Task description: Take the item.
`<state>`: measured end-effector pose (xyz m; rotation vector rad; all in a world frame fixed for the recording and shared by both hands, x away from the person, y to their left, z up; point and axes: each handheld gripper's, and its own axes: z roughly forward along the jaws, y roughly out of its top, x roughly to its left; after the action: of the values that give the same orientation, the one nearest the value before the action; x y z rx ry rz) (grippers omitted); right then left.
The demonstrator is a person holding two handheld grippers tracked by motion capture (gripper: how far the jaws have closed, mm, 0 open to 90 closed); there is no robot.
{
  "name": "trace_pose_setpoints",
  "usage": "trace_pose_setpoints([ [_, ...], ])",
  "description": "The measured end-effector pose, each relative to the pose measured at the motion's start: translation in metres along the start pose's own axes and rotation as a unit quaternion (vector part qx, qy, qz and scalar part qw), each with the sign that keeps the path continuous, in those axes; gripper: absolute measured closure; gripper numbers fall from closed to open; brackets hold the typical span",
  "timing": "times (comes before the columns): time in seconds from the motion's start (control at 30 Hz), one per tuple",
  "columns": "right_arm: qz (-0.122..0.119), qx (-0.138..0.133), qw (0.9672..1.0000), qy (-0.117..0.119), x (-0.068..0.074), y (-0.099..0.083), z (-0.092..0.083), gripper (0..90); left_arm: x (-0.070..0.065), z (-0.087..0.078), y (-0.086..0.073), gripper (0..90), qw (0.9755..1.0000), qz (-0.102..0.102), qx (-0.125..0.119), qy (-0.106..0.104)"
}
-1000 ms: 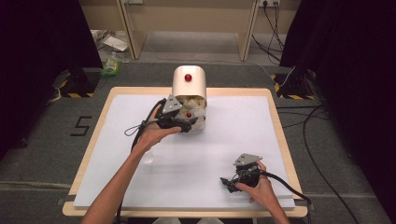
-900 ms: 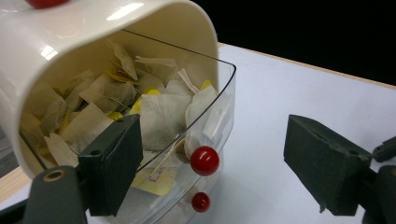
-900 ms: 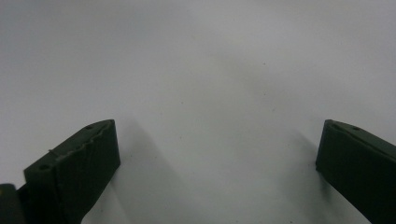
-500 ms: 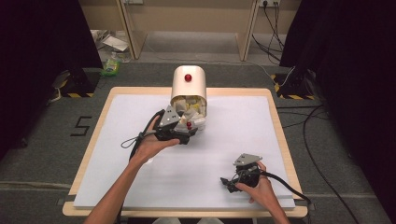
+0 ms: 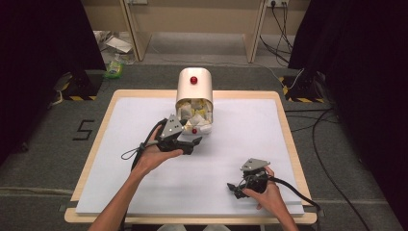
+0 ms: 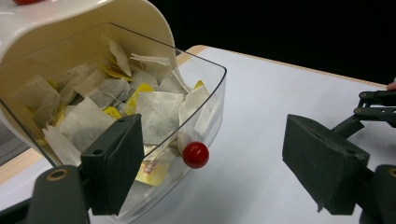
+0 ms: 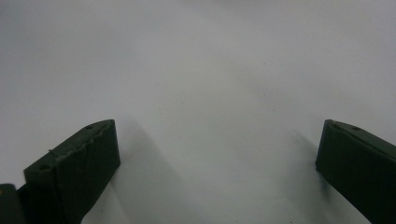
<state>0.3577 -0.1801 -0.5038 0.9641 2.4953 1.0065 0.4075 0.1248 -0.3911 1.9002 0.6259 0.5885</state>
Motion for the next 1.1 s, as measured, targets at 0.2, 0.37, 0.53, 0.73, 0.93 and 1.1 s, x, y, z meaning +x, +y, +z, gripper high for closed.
trace_pose_setpoints([
  [0.2,0.000,0.000,1.0000,0.000,0.000,0.000,0.000,0.2,-0.003,-0.003,-0.001,20.2,1.0000,0.003,0.005,-0.003],
  [0.37,0.000,0.000,1.0000,0.000,0.000,0.000,0.000,0.2,-0.007,-0.005,-0.003,20.8,0.9999,0.007,0.007,-0.004],
  [0.53,0.000,0.000,1.0000,0.000,0.000,0.000,0.000,0.2,-0.010,-0.007,-0.004,20.8,0.9999,0.009,0.010,-0.005],
  [0.73,0.000,0.000,1.0000,0.000,0.000,0.000,0.000,0.2,-0.013,-0.008,-0.005,20.8,0.9998,0.013,0.013,-0.004],
  [0.93,0.000,0.000,1.0000,0.000,0.000,0.000,0.000,0.3,-0.015,-0.011,-0.008,20.8,0.9998,0.007,0.013,-0.010],
  [1.1,0.000,0.000,1.0000,0.000,0.000,0.000,0.000,0.2,-0.017,-0.012,-0.009,20.8,0.9998,0.003,0.014,-0.011],
])
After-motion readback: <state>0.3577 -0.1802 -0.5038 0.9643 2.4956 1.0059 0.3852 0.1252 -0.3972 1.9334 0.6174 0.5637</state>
